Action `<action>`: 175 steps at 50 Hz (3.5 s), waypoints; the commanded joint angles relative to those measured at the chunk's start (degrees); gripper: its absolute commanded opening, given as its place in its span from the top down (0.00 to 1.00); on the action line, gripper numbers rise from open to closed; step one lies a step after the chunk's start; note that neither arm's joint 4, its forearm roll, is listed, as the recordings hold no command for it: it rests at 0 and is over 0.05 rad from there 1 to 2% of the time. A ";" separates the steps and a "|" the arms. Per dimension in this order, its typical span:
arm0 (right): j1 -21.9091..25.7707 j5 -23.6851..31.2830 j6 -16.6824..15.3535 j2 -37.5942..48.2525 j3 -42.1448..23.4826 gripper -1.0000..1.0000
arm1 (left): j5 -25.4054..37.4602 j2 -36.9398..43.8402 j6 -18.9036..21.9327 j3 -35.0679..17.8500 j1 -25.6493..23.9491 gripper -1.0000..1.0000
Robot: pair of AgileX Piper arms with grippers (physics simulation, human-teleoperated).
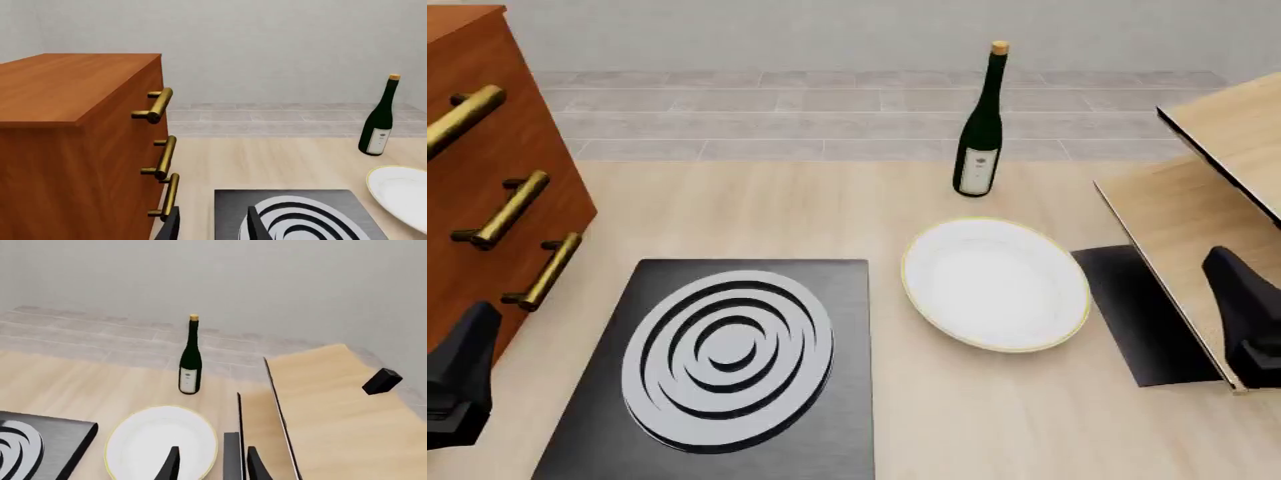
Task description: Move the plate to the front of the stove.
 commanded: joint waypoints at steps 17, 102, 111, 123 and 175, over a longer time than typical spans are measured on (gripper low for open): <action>13.30 -4.71 -20.73 35.06 -8.63 0.00 | 0.00 0.01 -0.01 -0.01 0.00 0.00; 24.89 -16.04 -23.11 73.34 -14.56 0.00 | 0.00 0.00 0.00 -0.01 0.00 0.00; 24.06 -18.53 -23.61 75.97 -13.94 0.00 | 0.00 0.02 -0.01 -0.01 0.00 0.00; 23.83 -21.48 -23.53 79.30 -13.49 0.00 | 0.00 0.00 0.00 -0.01 0.00 0.00; 21.65 -24.15 -26.72 82.10 -11.88 1.00 | 0.00 0.02 0.01 -0.01 -0.01 0.00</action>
